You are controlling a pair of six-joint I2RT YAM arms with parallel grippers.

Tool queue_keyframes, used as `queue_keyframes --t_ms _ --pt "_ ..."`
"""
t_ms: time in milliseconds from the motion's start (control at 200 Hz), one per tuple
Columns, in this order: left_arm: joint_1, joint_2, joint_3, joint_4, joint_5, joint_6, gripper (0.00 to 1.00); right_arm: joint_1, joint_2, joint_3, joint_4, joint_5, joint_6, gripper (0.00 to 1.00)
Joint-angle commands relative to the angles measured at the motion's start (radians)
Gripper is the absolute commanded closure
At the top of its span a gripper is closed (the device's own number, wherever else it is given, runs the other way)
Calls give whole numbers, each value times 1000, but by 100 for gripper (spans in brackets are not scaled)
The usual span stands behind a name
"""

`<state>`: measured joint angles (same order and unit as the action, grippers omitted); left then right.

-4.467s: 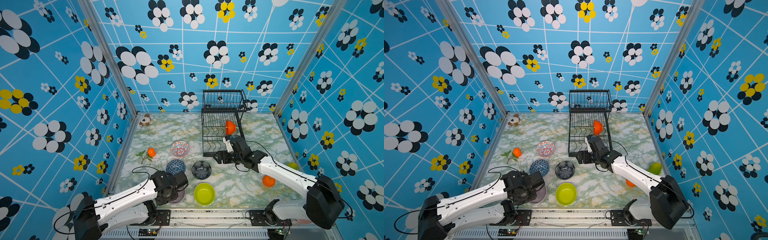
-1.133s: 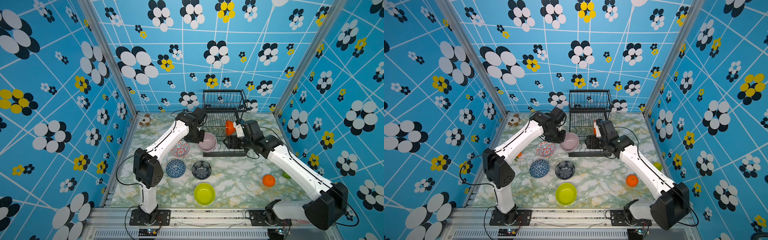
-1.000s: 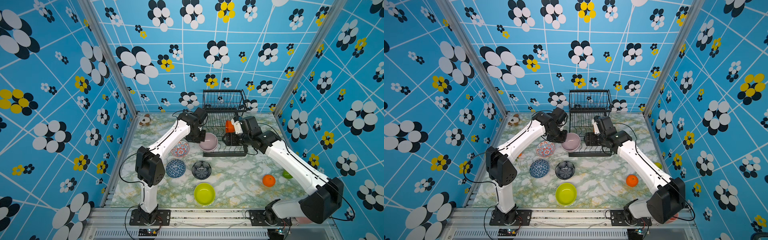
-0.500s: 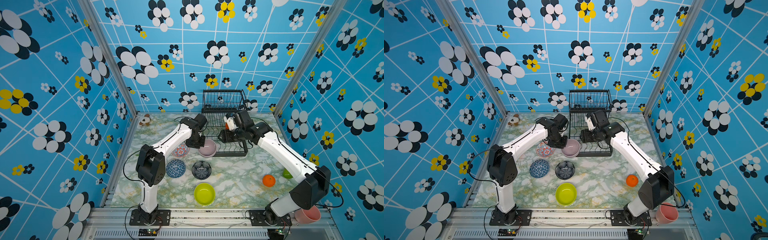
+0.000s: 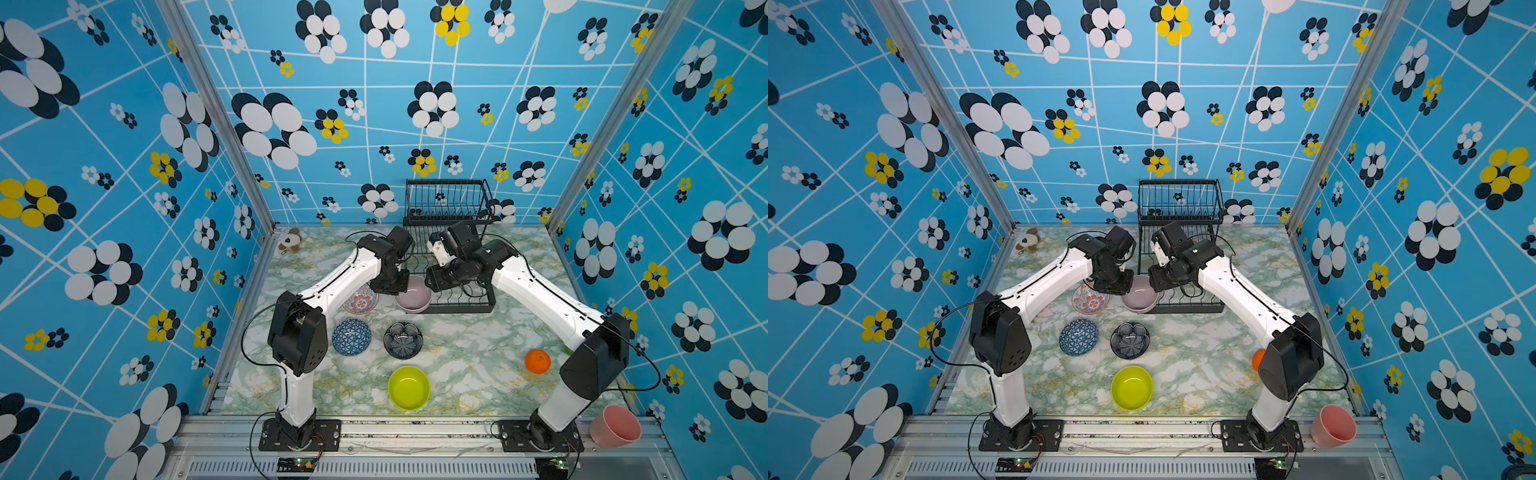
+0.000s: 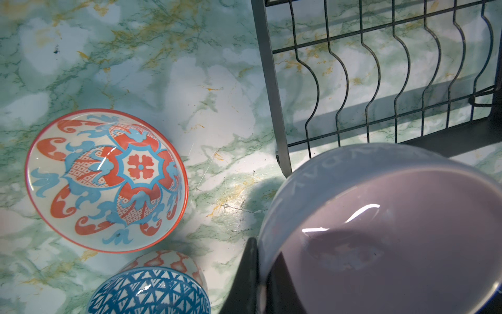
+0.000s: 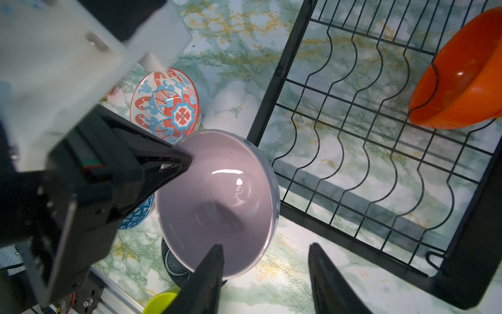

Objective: Load bowls into a dish rack
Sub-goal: Place the bowl in the dish rack.

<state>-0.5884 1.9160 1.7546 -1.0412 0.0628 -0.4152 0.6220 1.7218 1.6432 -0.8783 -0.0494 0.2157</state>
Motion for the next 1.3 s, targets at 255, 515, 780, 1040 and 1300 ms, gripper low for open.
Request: queue_keyframes --t_ms 255,515,780,1040,1300 --pt "10 -57 -8 27 -9 -16 100 26 83 55 -59 49 -15 63" --pt "8 -55 -7 26 -4 -15 100 31 132 88 -85 79 -25 71" --pt "6 -49 -7 24 -3 -14 100 33 172 133 -104 132 -39 76" --pt "6 -46 -9 25 -6 -14 100 34 193 148 -112 136 -41 79" --pt "6 -47 -9 26 -8 -15 100 36 205 149 -113 136 -42 81"
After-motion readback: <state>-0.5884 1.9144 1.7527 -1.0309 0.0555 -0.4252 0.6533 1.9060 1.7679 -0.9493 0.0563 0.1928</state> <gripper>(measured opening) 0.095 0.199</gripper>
